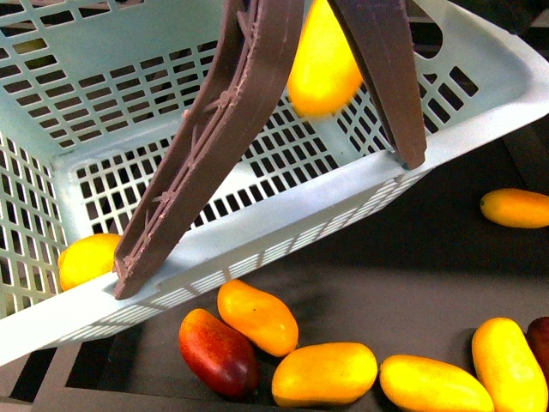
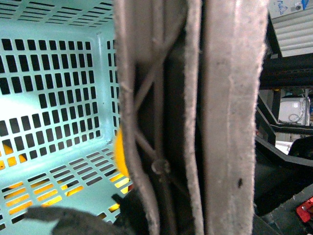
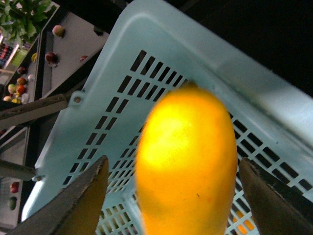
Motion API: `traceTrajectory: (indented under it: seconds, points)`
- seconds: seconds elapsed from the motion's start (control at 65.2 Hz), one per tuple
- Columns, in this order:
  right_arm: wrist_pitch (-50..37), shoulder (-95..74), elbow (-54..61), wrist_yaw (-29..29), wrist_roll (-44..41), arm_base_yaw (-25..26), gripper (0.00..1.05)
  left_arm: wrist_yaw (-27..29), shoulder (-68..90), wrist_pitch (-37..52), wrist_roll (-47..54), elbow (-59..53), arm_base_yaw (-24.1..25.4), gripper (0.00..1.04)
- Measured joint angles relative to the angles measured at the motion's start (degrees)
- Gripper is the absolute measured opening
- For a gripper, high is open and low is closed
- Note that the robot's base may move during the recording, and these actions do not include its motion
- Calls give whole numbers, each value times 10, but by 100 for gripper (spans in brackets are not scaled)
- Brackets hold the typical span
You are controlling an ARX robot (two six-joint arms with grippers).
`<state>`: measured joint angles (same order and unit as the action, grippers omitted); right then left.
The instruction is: Pick lemon and mango into basket
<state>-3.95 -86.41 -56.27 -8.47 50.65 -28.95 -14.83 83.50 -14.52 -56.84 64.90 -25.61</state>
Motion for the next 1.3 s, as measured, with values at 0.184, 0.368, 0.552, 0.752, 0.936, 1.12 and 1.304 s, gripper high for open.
traceTrajectory:
  seconds: [0.184, 0.368, 0.552, 0.752, 0.936, 1.12, 1.304]
  points:
    - [10, 56, 33, -101, -72, 40, 96, 2, 2, -1, 1, 0, 0, 14]
    - [-217, 157, 173, -96, -326, 108, 77, 5, 2, -1, 4, 0, 0, 14]
    - [-345, 221, 304, -53, -466, 147, 47, -2, 2, -1, 3, 0, 0, 14]
    - [-359, 284, 389, -17, -494, 184, 14, 2, 2, -1, 2, 0, 0, 14]
    - [-357, 343, 443, 10, -502, 212, 2, 2, 2, -1, 2, 0, 0, 14]
    - [-339, 400, 482, 30, -503, 232, 2, 2, 2, -1, 2, 0, 0, 14]
    - [-297, 475, 516, 81, -503, 287, 2, 0, 2, -1, 2, 0, 0, 14]
